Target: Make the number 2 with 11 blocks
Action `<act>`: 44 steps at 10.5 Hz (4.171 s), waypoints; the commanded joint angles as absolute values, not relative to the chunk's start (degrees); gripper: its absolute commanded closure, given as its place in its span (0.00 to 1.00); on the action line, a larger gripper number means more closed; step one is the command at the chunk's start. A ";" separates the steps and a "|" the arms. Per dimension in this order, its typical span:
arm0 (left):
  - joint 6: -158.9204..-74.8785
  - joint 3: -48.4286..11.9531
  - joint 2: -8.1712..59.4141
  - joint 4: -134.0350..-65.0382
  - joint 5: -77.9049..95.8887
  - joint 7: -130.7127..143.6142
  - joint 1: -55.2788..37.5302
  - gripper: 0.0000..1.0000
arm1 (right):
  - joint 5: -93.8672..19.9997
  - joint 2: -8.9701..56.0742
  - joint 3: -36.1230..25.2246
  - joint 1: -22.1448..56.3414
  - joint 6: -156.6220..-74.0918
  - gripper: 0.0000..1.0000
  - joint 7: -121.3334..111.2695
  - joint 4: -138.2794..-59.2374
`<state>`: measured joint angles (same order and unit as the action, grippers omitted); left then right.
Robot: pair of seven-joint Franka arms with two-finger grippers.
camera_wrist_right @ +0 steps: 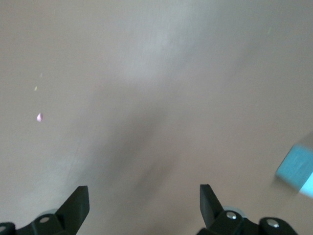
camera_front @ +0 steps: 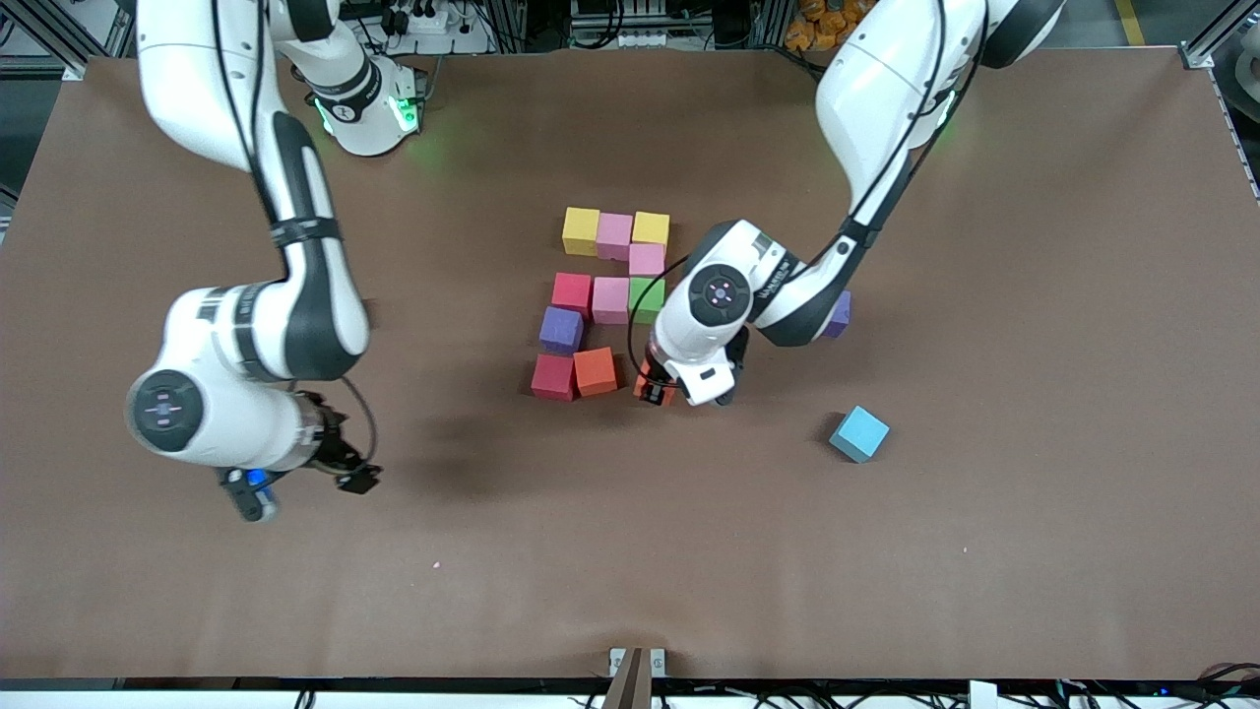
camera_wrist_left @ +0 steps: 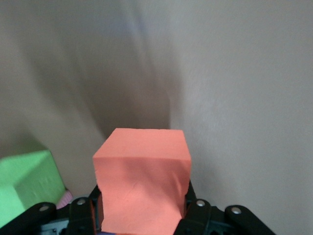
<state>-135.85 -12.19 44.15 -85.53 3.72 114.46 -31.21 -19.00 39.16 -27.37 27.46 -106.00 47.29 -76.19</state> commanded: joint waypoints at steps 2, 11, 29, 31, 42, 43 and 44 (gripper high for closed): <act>-138.16 -7.23 45.96 -84.11 3.34 122.50 -37.51 0.49 | -19.25 36.05 -30.76 23.05 -102.93 0.00 28.09 -77.25; -138.43 -6.33 47.11 -84.37 3.51 124.63 -38.76 0.49 | -15.67 22.51 -29.63 17.84 -93.25 0.00 -4.75 -84.54; -138.43 -6.50 49.92 -80.95 3.87 124.63 -38.67 0.49 | 3.69 -0.62 -1.23 -1.41 -91.50 0.00 -4.66 -89.38; -138.43 -6.50 50.80 -79.81 3.96 124.63 -38.58 0.49 | 3.69 -0.53 -1.23 -1.41 -90.97 0.00 -4.48 -89.30; -138.43 -6.50 51.33 -78.66 4.31 124.45 -38.32 0.46 | 0.79 -0.35 -0.88 0.35 -92.37 0.00 -5.01 -89.65; -138.43 -6.50 51.42 -78.58 4.31 124.45 -38.23 0.46 | 0.79 -0.35 -0.88 1.40 -92.29 0.00 -5.01 -89.65; -138.43 -6.50 51.50 -78.40 4.31 124.45 -38.23 0.46 | 0.88 -0.35 -0.88 1.67 -92.20 0.00 -5.01 -89.65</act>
<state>-138.13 -6.92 49.67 -80.34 3.71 123.80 -38.07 1.45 -0.23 -0.88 0.89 -92.33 -4.45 -89.77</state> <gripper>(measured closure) 0.392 0.000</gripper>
